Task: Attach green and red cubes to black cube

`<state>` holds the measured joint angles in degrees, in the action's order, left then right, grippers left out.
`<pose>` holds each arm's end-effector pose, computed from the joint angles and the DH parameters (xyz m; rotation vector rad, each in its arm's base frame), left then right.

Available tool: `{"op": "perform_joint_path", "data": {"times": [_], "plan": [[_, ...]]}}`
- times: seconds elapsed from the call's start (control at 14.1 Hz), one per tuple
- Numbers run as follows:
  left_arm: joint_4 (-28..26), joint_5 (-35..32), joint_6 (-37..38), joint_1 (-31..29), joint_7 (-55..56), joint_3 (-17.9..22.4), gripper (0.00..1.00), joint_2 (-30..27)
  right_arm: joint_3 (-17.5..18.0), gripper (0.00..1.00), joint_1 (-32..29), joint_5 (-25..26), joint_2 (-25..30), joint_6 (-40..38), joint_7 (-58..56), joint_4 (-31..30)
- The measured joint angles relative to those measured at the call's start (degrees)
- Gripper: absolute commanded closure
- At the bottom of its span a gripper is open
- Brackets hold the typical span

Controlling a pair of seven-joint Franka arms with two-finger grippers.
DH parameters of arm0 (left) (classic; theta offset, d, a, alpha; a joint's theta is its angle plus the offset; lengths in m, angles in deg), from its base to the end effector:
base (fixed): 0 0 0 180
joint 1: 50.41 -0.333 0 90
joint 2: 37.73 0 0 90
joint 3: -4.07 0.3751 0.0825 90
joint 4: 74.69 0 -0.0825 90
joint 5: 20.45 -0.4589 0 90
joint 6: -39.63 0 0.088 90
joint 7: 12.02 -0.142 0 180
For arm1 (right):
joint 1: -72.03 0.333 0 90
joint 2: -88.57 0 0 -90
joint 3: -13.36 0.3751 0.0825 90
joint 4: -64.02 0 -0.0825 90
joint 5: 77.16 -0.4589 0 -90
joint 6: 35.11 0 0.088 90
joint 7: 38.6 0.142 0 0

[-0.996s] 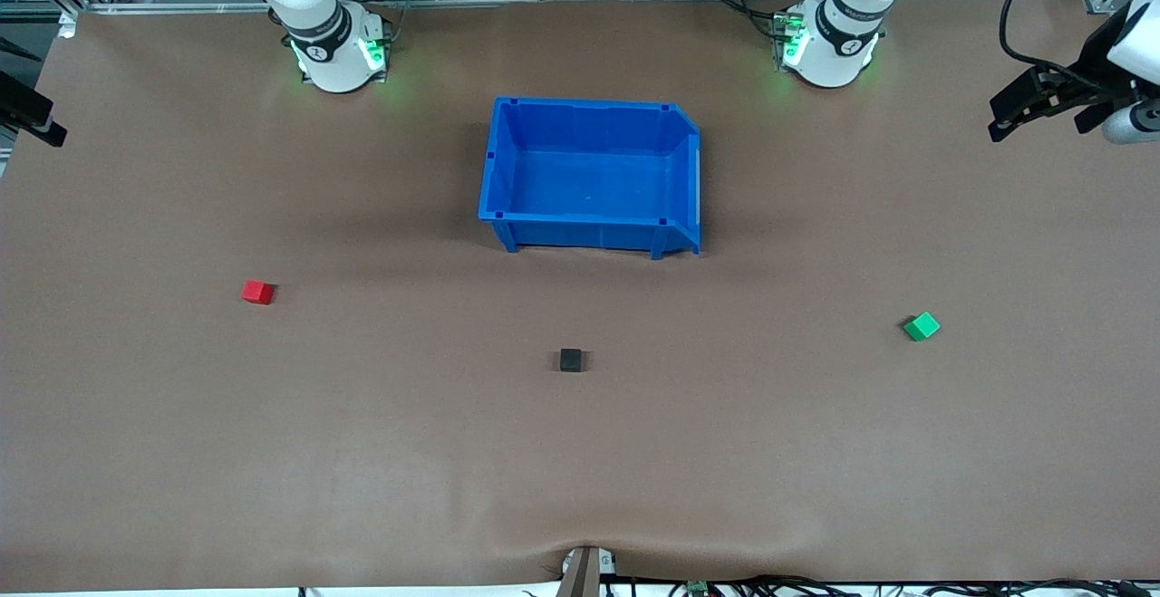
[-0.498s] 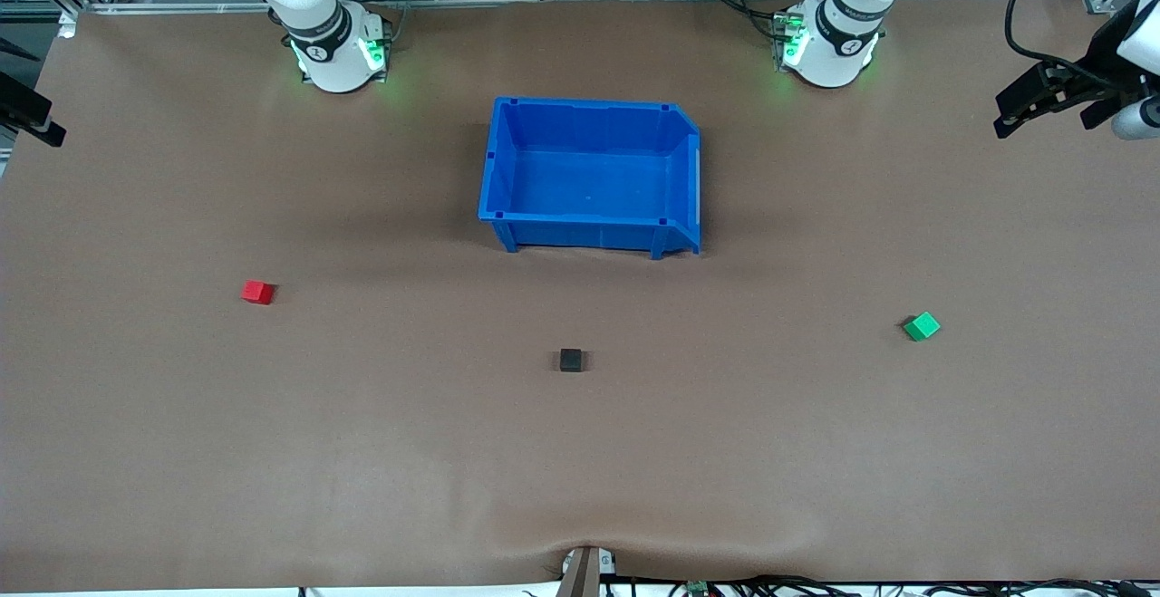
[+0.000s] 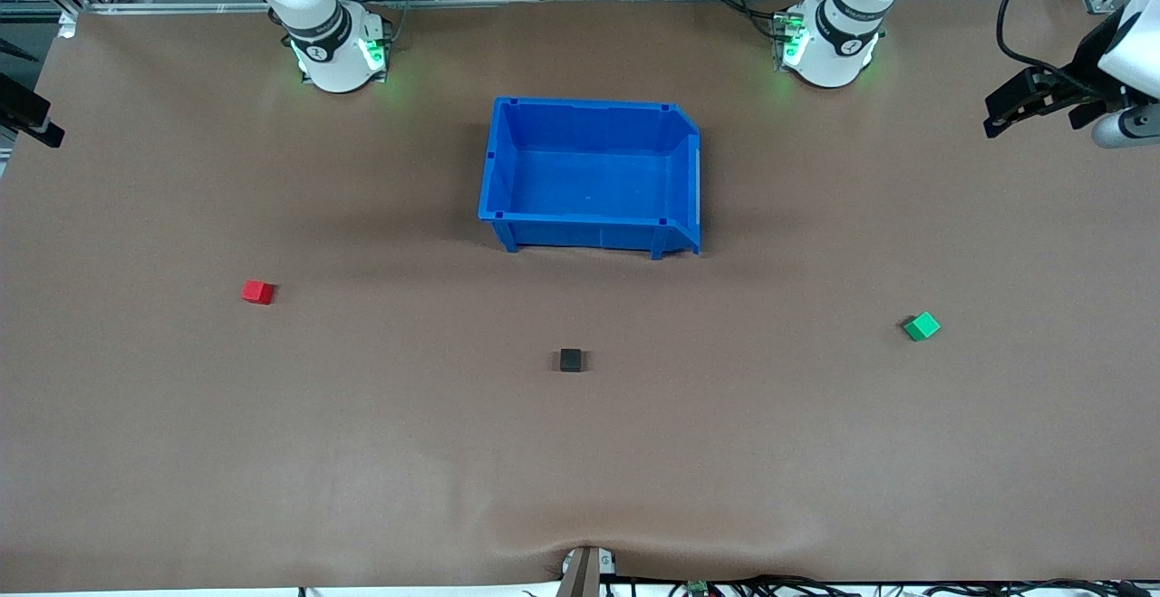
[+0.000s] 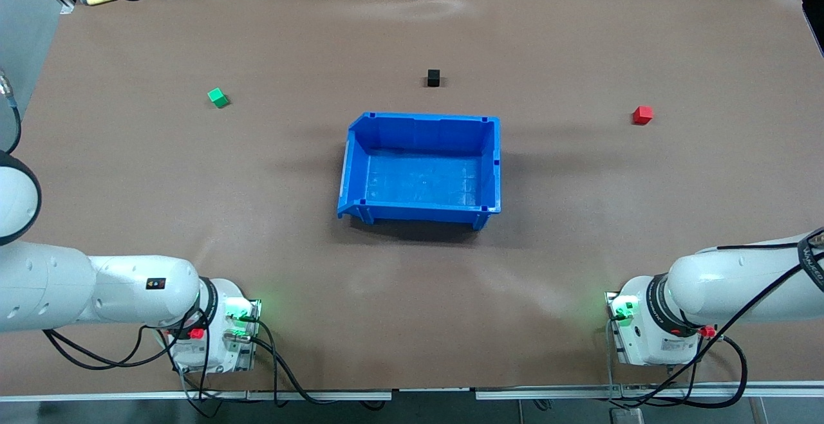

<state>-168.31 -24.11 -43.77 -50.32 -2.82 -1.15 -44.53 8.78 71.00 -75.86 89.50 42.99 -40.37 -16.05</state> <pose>0.5688 -0.0465 0.6762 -3.0571 -0.1136 0.0770 0.5937 -0.0624 0.7333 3.1197 -0.1115 -0.0305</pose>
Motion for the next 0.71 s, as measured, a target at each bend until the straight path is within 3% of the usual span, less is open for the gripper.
{"op": "perform_joint_path", "data": {"times": [0.36, 0.71], "plan": [[-2.49, 0.00, -0.93, -0.20, 0.03, 0.07, 0.00, 1.46, -0.02, 0.00, -0.02, 0.00, 0.00, 0.37, 0.00, 0.02], [-9.49, 0.00, -9.39, -1.09, 0.24, 0.20, 0.00, 2.61, 0.00, 0.00, -0.06, 0.02, -2.47, 1.93, 0.00, -0.11]]}}
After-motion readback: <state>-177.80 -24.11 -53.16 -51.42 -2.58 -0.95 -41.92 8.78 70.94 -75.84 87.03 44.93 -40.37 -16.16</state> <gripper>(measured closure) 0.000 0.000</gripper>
